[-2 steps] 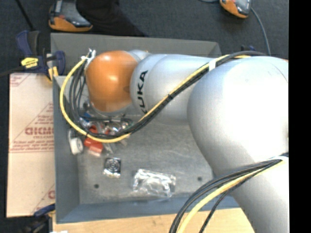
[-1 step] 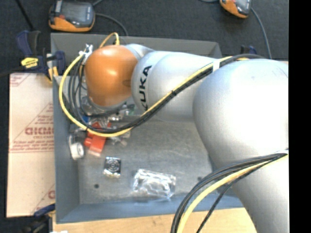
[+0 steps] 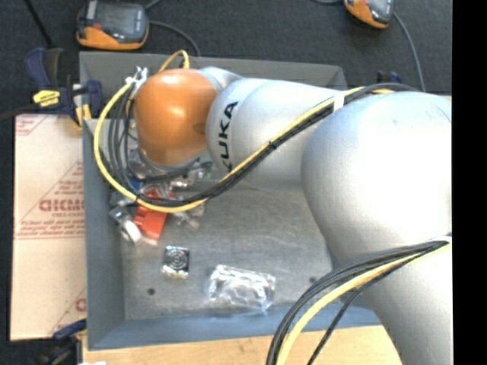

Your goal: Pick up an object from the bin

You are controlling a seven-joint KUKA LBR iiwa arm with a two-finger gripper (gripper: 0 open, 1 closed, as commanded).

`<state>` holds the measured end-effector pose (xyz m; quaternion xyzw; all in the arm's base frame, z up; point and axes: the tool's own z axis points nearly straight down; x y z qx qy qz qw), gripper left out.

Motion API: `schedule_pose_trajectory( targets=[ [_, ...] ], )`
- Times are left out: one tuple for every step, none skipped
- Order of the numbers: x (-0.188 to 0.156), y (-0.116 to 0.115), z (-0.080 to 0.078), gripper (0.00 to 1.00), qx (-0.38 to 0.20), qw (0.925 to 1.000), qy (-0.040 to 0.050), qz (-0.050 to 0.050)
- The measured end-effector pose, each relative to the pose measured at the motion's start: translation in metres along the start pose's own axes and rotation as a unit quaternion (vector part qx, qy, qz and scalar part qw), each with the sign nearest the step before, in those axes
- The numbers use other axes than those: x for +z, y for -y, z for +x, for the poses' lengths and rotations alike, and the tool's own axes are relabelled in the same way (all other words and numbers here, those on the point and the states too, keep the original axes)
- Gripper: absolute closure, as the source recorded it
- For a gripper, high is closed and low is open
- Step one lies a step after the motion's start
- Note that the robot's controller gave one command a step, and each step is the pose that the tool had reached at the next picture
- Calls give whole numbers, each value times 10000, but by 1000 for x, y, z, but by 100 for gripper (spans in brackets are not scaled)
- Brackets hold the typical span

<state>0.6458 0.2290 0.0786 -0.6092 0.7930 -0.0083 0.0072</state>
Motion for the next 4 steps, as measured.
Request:
schedule_pose_trajectory(
  targets=[
    [5,0,-8,0,-1579,9874,41,-62],
    [4,0,-8,100,-1561,9877,51,-70],
    [-60,4,-10,100,-1542,9880,42,-59],
    [-126,8,-10,100,-1514,9884,40,-58]
  ],
)
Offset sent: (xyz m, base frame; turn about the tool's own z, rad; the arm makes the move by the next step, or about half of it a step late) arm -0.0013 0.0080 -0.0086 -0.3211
